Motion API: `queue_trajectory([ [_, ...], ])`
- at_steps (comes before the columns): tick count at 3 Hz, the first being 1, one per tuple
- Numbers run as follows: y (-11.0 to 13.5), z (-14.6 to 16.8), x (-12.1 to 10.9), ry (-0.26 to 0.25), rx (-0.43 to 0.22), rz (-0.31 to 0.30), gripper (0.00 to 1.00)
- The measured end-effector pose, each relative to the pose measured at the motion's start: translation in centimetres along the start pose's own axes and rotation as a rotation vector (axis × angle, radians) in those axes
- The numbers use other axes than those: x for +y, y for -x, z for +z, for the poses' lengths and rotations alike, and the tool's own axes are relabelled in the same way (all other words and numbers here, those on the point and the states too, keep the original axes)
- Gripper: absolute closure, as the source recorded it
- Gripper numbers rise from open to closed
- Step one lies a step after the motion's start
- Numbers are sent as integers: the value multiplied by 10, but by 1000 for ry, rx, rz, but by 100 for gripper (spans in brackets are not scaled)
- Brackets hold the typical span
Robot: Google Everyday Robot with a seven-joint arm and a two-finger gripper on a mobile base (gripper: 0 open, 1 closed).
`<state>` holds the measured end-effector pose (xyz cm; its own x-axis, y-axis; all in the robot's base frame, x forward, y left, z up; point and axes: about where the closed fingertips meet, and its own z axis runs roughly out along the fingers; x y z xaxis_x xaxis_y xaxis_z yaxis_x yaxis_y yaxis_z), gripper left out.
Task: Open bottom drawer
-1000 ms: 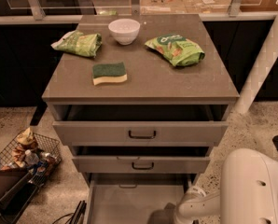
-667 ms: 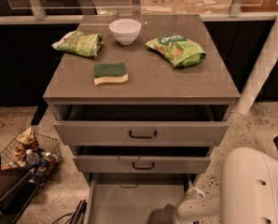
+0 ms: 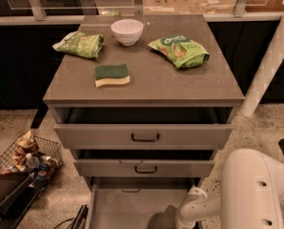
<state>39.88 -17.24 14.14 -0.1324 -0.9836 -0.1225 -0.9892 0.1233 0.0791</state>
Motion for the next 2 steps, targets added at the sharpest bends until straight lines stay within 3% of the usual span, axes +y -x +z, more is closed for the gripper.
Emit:
queue_trajectory([
  [1, 6, -14, -40, -58, 25, -73, 100],
  [2, 5, -20, -67, -84, 36, -119, 100],
])
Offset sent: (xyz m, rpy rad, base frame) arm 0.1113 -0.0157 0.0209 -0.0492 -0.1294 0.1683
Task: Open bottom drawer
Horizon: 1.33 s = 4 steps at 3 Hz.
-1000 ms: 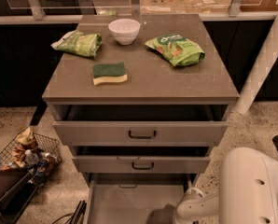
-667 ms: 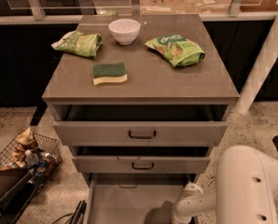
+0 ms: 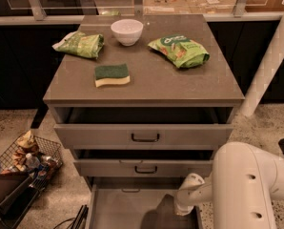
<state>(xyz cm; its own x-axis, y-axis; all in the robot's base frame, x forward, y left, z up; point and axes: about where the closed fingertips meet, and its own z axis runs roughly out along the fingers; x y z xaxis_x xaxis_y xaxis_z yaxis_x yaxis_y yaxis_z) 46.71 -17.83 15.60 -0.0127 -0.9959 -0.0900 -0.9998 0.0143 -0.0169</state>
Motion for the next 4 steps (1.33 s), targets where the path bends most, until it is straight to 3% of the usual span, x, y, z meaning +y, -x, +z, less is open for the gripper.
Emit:
queue_trajectory([
  [1, -9, 12, 2, 29, -19, 9, 100],
  [3, -22, 47, 62, 170, -80, 96, 100],
  [4, -15, 45, 93, 195, -72, 102, 100],
])
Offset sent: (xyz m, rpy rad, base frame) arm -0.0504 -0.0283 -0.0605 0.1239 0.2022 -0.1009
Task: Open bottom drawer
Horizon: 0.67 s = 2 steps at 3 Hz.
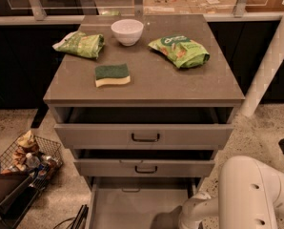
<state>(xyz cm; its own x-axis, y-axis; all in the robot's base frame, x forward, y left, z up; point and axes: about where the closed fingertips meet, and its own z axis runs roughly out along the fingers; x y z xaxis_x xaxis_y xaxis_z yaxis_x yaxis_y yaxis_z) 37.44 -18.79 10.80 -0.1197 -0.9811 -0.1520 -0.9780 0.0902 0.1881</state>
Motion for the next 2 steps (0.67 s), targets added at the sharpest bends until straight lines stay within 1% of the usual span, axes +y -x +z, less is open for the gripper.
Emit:
queue_trajectory([
  [1, 4, -1, 13, 6, 10, -3, 100],
  [2, 4, -1, 25, 8, 21, 14, 100],
])
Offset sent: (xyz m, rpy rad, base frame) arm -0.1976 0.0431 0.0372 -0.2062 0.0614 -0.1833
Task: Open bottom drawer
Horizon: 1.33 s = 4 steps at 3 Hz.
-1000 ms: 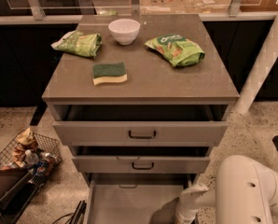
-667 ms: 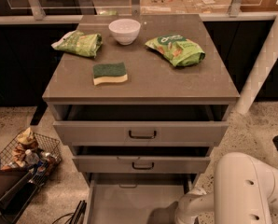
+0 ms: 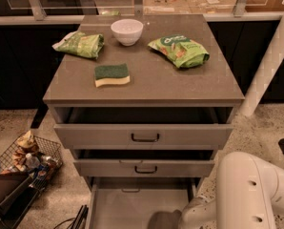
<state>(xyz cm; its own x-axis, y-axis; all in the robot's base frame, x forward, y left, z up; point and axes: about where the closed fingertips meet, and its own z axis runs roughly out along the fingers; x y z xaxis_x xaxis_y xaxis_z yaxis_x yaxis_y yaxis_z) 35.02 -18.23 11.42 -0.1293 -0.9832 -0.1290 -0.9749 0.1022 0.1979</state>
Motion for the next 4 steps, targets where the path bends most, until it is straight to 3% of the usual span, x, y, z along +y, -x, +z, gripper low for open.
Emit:
queue_trajectory([
  [3, -1, 1, 22, 5, 30, 43, 100],
  [4, -2, 1, 35, 5, 46, 58, 81],
])
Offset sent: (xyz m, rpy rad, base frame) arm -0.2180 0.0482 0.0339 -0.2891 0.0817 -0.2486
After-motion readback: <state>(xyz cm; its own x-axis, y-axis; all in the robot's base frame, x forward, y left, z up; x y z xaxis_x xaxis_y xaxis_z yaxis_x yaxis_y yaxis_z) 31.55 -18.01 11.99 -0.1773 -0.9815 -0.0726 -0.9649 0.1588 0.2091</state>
